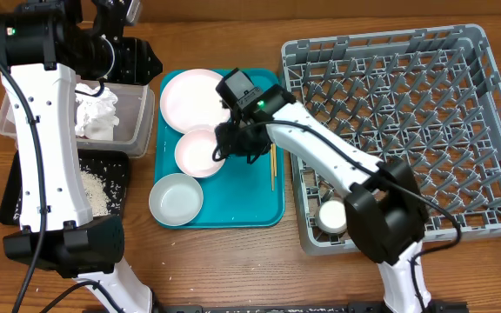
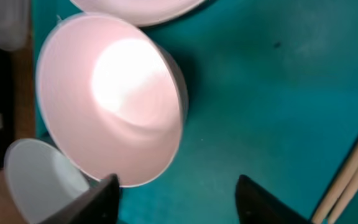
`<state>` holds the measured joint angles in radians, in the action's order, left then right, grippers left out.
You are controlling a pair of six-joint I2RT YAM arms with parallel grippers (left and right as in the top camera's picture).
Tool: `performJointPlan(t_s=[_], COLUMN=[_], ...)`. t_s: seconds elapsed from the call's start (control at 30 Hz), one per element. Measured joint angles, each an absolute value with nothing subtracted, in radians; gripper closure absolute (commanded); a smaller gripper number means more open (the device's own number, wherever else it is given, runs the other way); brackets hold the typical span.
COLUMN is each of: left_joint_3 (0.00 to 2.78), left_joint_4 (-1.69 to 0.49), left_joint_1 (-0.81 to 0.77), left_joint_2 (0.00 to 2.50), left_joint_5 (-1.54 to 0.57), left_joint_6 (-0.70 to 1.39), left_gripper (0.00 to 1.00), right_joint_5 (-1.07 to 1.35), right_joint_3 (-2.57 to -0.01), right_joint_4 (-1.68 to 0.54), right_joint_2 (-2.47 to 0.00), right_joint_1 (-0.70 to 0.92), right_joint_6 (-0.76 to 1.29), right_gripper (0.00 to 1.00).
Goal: Sort waste into correct bins and load items into the dishwasher
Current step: 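Reach the right gripper to the pink bowl on the tray and grasp it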
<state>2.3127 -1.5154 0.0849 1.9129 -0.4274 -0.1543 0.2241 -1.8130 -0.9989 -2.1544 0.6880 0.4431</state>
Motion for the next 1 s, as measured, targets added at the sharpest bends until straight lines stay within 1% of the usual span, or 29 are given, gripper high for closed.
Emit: performJointPlan(t_s=[0.1,0.13,0.2,0.23,0.33,0.4,0.43,0.53,0.57,0.67,0.7,0.77,0.83,0.87,0.93,1.0], left_joint_3=[2.313,2.313,2.313,2.313,2.313,2.313,2.313,2.313,2.313,2.313,2.313,2.313,2.313,2.313,2.313,2.313], left_joint_4=[-1.515,-1.515,-1.512,-1.511,-1.501,-1.48,-1.461,-1.407,-1.405,-1.405,-1.405,-1.405,-1.405,-1.406,-1.405,-1.405], left_joint_1=[0.085,0.085,0.085,0.085,0.085,0.085,0.085,0.085,0.085,0.085,0.085,0.085,0.085,0.085,0.085,0.085], left_joint_2=[1.913,1.913,1.913,1.913,1.913,1.913,1.913,1.914,1.916,1.925,1.931,1.934,1.934,1.934,1.934,1.934], left_joint_5=[-0.418,-0.416,-0.403,-0.393,-0.351,-0.308,-0.275,-0.144,-0.121,-0.061,-0.044,-0.031,-0.025,-0.023,-0.021,-0.021], left_joint_6=[-0.15,-0.152,-0.148,-0.148,-0.149,-0.142,-0.13,-0.089,-0.083,-0.071,-0.067,-0.06,-0.057,-0.057,-0.057,-0.057], left_gripper=[0.31,0.29,0.28,0.27,0.15,0.12,0.0,0.0,0.0,0.0,0.0,0.0,0.0,0.0,0.0,0.0], right_joint_5=[0.231,0.232,0.233,0.234,0.239,0.241,0.249,0.259,0.259,0.263,0.262,0.253,0.244,0.239,0.234,0.231], right_joint_3=[-1.813,-1.813,-1.813,-1.813,-1.813,-1.813,-1.813,-1.813,-1.813,-1.816,-1.824,-1.843,-1.855,-1.859,-1.86,-1.86], right_joint_4=[-1.0,-1.0,-0.998,-0.999,-0.989,-0.983,-0.978,-0.977,-0.977,-1.003,-1.021,-1.045,-1.048,-1.049,-1.048,-1.048], right_joint_2=[-2.176,-2.176,-2.176,-2.178,-2.186,-2.188,-2.188,-2.188,-2.188,-2.188,-2.188,-2.189,-2.189,-2.189,-2.189,-2.189], right_joint_1=[0.688,0.688,0.689,0.69,0.695,0.701,0.702,0.703,0.703,0.703,0.703,0.703,0.703,0.703,0.703,0.703], right_joint_6=[0.437,0.435,0.429,0.428,0.414,0.406,0.397,0.38,0.374,0.319,0.287,0.248,0.216,0.205,0.2,0.199], right_gripper=[0.59,0.61,0.69,0.71,0.71,0.7,0.7,0.69,0.67,0.51,0.49,0.49,0.49,0.5,0.57,0.67])
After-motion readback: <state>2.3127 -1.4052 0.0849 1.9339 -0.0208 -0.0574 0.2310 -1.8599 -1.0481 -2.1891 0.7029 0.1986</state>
